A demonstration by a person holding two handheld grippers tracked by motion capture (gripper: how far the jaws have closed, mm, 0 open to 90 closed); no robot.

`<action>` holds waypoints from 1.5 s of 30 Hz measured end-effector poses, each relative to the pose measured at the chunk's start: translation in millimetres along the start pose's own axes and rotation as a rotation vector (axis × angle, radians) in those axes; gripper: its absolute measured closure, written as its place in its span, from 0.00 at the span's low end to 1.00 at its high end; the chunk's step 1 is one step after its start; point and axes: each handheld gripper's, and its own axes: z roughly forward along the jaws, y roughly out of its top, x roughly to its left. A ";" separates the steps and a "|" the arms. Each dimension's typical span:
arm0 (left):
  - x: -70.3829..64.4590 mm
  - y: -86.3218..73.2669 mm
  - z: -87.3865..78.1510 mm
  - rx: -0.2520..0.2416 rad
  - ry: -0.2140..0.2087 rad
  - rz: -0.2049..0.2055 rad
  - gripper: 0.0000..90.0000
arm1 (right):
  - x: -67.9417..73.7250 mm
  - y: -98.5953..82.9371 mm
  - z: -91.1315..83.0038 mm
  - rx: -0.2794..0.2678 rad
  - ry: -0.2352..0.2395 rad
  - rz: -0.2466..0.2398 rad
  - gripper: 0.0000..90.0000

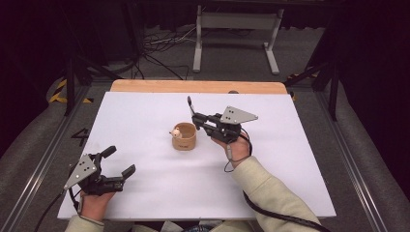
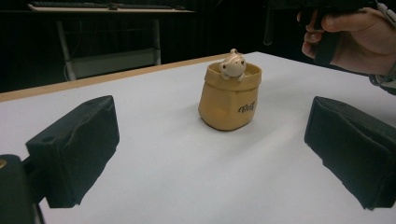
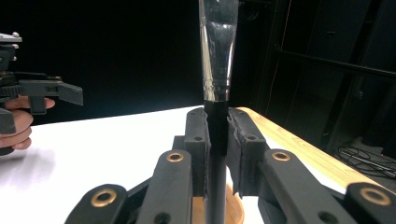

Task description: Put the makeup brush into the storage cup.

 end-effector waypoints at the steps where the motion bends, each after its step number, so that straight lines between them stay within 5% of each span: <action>1: 0.1 0.1 -0.1 0.001 -0.001 0.001 0.04 | -0.3 -0.1 1.0 0.000 0.000 0.003 0.88; 18: 0.9 -0.8 0.4 0.007 -0.003 -0.004 0.04 | -0.8 -4.6 19.5 0.008 0.007 0.017 0.88; 45: 1.0 -1.2 0.7 0.006 -0.005 -0.007 0.04 | 5.6 -36.3 38.0 0.078 0.041 0.048 0.88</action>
